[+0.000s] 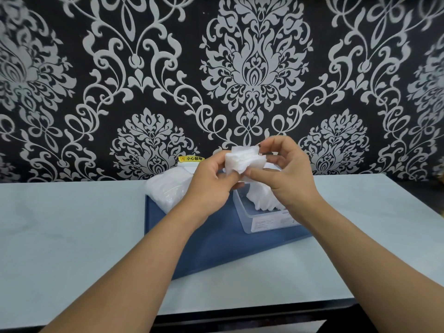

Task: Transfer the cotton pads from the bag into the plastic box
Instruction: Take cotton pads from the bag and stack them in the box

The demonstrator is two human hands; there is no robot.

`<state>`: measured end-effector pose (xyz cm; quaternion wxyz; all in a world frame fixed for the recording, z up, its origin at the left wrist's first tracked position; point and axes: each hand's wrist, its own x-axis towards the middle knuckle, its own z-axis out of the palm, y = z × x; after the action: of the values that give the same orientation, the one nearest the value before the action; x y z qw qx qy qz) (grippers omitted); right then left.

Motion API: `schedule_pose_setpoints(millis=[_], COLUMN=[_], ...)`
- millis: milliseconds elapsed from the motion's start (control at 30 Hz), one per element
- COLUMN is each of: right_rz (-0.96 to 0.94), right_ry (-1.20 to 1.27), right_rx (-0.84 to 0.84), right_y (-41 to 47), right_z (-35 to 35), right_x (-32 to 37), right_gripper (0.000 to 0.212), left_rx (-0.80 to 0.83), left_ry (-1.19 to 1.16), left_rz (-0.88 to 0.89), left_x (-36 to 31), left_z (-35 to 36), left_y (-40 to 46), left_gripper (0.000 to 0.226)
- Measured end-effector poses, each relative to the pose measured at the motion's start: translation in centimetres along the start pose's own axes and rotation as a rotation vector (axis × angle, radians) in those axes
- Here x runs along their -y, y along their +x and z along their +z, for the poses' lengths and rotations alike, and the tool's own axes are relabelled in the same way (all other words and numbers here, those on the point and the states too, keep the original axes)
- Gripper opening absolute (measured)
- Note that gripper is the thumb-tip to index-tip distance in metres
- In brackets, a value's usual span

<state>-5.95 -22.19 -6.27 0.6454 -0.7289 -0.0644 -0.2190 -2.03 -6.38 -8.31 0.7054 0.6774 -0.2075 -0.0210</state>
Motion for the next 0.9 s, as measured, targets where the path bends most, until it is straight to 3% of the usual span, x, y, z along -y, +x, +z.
schedule_pose_setpoints(millis=[200, 367, 900], right_rz=[-0.006, -0.049, -0.034], right_ry=[-0.079, -0.073, -0.017], right_rx=[-0.027, -0.051, 0.032], right_y=[0.2, 0.2, 0.4], right_z=[0.3, 0.3, -0.2], right_x=[-0.4, -0.5, -0.6], right_gripper=[0.037, 0.039, 0.018], left_rx=[0.044, 0.010, -0.084], left_ry=[-0.083, -0.322, -0.326], left_rz=[-0.075, -0.267, -0.360], left_x=[-0.9, -2.0, -1.7], left_z=[0.0, -0.3, -0.4], left_y=[-0.3, -0.1, 0.2], left_gripper=[0.038, 0.025, 0.029])
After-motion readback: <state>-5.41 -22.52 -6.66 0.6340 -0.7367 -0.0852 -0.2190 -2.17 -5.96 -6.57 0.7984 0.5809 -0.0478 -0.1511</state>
